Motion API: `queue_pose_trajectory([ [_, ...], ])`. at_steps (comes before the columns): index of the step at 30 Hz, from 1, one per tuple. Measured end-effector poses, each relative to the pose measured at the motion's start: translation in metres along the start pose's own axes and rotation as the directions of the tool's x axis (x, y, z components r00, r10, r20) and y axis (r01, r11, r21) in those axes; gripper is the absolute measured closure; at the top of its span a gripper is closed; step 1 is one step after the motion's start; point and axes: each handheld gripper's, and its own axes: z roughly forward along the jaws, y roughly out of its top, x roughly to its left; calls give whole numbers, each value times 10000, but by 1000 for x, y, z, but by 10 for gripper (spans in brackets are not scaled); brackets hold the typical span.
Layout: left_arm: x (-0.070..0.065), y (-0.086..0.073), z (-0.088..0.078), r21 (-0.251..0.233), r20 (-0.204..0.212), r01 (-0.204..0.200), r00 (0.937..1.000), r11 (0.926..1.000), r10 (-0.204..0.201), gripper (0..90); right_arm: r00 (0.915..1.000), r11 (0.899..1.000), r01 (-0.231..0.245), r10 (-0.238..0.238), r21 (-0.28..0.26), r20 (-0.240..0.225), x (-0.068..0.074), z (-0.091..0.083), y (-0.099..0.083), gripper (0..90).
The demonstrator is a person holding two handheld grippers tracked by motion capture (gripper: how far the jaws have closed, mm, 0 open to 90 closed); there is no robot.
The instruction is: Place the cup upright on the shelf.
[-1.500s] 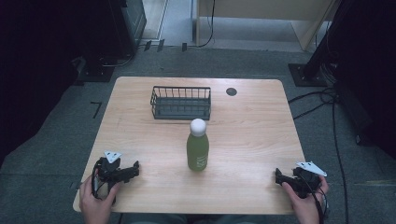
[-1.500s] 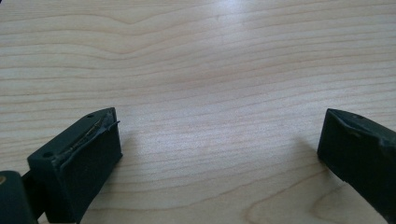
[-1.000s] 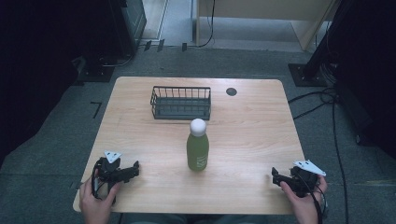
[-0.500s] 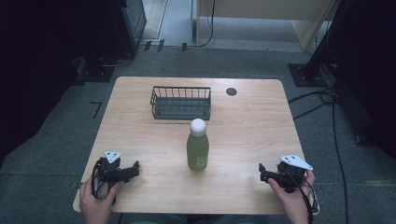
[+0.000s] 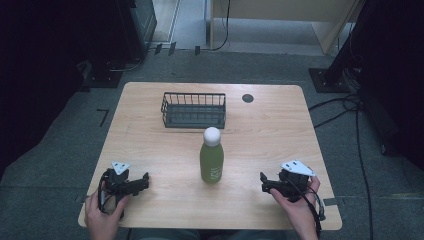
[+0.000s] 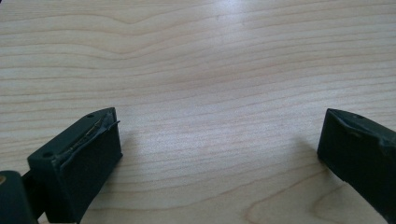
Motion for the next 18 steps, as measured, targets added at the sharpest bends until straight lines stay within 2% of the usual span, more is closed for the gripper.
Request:
queue_pose_trajectory([
  [12,0,0,0,1,0,0,10000,10000,0,0,9972,9994,325,-330,-88,-665,30,7,10,2],
  [18,0,0,0,0,1,-1,10000,10000,1,0,9956,9993,361,-369,-104,-857,39,9,13,2],
])
